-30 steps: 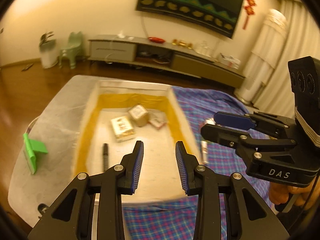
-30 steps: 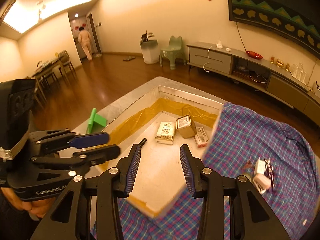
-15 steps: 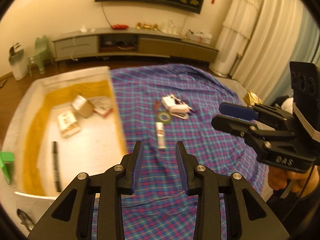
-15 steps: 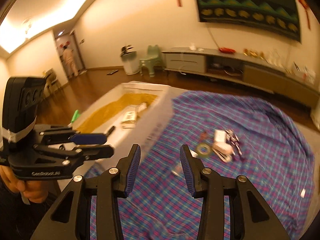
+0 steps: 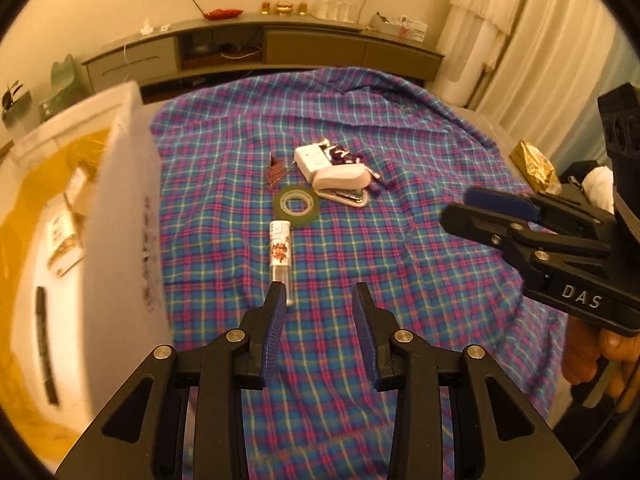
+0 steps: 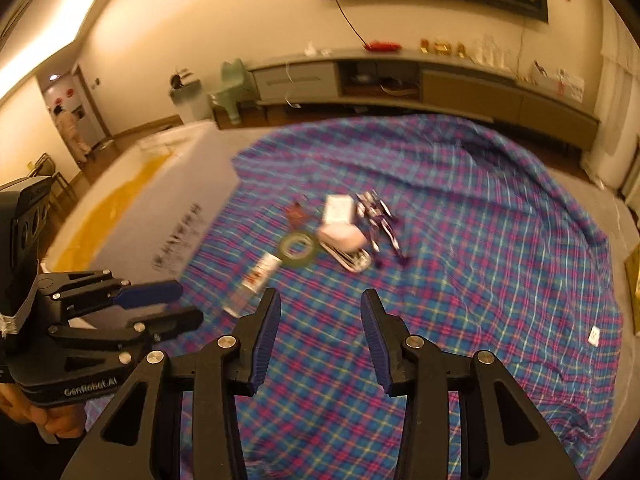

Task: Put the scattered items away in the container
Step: 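Move both grippers back over the items on the shirt, then grasp the white stapler with the right gripper while the left grasps the white lighter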

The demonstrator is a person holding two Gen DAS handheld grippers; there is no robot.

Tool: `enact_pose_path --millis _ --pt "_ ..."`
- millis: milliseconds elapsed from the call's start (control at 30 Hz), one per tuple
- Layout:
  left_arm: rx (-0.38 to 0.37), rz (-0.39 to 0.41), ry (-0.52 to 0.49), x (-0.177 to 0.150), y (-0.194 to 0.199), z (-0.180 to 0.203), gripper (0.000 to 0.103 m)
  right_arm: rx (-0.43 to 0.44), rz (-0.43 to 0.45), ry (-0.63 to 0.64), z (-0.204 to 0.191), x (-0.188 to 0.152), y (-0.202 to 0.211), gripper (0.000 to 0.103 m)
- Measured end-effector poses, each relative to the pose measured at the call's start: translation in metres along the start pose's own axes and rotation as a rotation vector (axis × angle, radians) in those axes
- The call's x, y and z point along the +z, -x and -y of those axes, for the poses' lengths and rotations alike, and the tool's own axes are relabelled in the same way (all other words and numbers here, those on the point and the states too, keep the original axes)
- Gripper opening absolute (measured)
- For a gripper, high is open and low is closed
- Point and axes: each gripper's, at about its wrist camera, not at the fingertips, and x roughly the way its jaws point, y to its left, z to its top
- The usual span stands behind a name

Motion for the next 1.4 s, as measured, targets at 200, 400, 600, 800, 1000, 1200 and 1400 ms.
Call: enact_pose_path --millis 200,400,600,800,1000,1200,1400 --pt "-0.003 -0.042 0.038 0.006 -0.038 -0.015 0.038 -0.002 -0.051 -0.003 0.022 0.003 -0.036 0.044" --pt "-0.012 -0.049 0.025 0.017 -0.056 -0.01 0.038 0.006 -0.04 0.053 0.023 0.023 -0.067 0.054" --pt "-0.012 -0.054 0.025 0.025 -0.07 -0.013 0.04 0.001 -0.033 0.149 0.01 0.045 -0.097 0.054" --pt "0.0 -0.041 -0.017 0.023 -0.077 -0.013 0.041 0.074 -0.123 0.264 0.003 0.044 -0.133 0.032" --pt "0.038 -0.004 -0.043 0.024 -0.08 -0.01 0.02 0.082 -0.119 0.28 0.002 0.04 -0.139 0.028" --pt "0.027 -0.001 -0.011 0.026 -0.078 -0.013 0.02 0.066 -0.114 0.166 0.011 0.041 -0.129 0.028" --pt "0.01 0.031 -0.006 0.029 -0.06 -0.007 0.02 0.07 -0.101 0.084 0.018 0.043 -0.105 0.028"
